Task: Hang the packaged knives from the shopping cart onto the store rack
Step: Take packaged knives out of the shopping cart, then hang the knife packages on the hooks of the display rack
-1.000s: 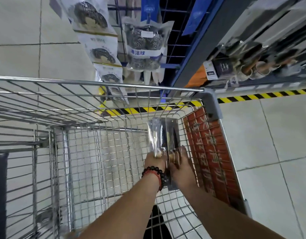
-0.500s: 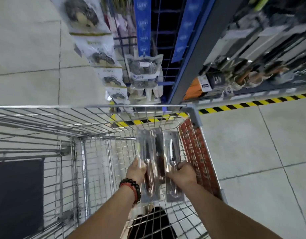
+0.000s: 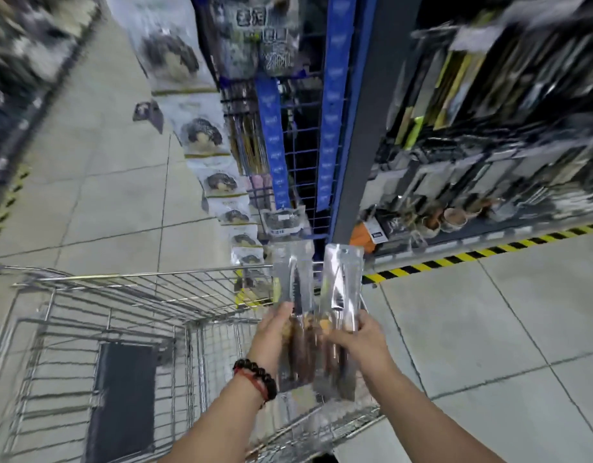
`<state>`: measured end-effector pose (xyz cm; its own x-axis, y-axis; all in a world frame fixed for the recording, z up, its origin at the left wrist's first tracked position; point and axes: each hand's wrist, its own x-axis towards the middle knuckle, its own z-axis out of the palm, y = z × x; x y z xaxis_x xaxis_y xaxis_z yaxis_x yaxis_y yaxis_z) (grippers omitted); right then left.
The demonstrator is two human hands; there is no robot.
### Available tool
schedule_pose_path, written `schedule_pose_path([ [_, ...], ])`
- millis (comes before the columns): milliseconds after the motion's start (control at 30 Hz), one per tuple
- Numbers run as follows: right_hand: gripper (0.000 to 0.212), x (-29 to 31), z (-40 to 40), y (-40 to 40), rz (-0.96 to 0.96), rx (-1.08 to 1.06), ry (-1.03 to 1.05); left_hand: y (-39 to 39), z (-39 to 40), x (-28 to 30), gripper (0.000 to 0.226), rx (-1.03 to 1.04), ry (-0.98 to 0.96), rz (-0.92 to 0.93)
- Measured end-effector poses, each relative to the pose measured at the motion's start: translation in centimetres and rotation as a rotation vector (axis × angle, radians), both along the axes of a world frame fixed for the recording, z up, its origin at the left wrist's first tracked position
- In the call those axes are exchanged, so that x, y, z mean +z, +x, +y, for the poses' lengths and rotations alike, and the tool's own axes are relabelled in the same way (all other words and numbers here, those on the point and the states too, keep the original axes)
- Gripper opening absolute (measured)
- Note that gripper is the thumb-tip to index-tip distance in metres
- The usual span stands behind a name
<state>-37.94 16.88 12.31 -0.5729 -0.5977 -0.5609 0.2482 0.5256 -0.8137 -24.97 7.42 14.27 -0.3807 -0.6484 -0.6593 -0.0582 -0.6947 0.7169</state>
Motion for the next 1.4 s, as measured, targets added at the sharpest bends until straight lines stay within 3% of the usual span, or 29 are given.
schedule_pose_path([
  [100, 0.018, 4.3, 2.2, 1.4, 0.010, -0.107, -0.127, 0.2, 1.8, 3.5, 0.015, -0.088, -0.137, 0.054],
  [233, 0.011, 8.4, 6.4, 3.9, 0.018, -0.252, -0.304, 2.0, 3.9, 6.3, 0.060, -0.159, -0.260, 0.111],
  [300, 0.014, 9.8, 9.4, 5.3, 0.075, -0.335, -0.338, 3.6, 4.9, 7.0, 0.070, -0.177, -0.294, 0.160],
  [367, 0.015, 11.2, 12.9, 7.1, 0.128, -0.436, -0.367, 5.4, 6.6, 8.2, 0.059, -0.267, -0.328, 0.189],
  [433, 0.017, 12.8, 16.5, 9.5, 0.163, -0.551, -0.375, 7.3, 9.2, 10.4, 0.019, -0.329, -0.342, 0.231],
  [533, 0.014, 15.1, 22.0, 13.0, 0.194, -0.637, -0.372, 9.5, 13.4, 13.1, 0.005, -0.452, -0.363, 0.252],
  [667, 0.018, 18.6, 28.4, 15.8, 0.221, -0.711, -0.437, 9.5, 18.5, 15.7, 0.021, -0.561, -0.359, 0.355],
  [867, 0.019, 22.9, 37.8, 16.1, 0.305, -0.881, -0.467, 6.2, 28.0, 18.9, 0.019, -0.685, -0.409, 0.473],
  [967, 0.018, 24.7, 43.1, 14.8, 0.341, -0.949, -0.475, 3.4, 33.7, 20.2, 0.023, -0.708, -0.436, 0.516],
  [1033, 0.021, 25.4, 46.7, 13.5, 0.382, -0.972, -0.493, 1.4, 37.8, 21.1, 0.007, -0.723, -0.437, 0.523],
  [1100, 0.023, 25.7, 50.2, 12.0, 0.396, -1.000, -0.511, 0.0, 41.7, 22.0, 0.021, -0.720, -0.467, 0.600],
  [1167, 0.021, 26.0, 53.2, 10.5, 0.404, -0.996, -0.526, -0.7, 45.2, 23.6, 0.010, -0.749, -0.444, 0.599],
  [1400, 0.025, 26.4, 58.0, 4.3, 0.380, -0.987, -0.475, -6.8, 49.5, 23.2, 0.015, -0.745, -0.510, 0.577],
])
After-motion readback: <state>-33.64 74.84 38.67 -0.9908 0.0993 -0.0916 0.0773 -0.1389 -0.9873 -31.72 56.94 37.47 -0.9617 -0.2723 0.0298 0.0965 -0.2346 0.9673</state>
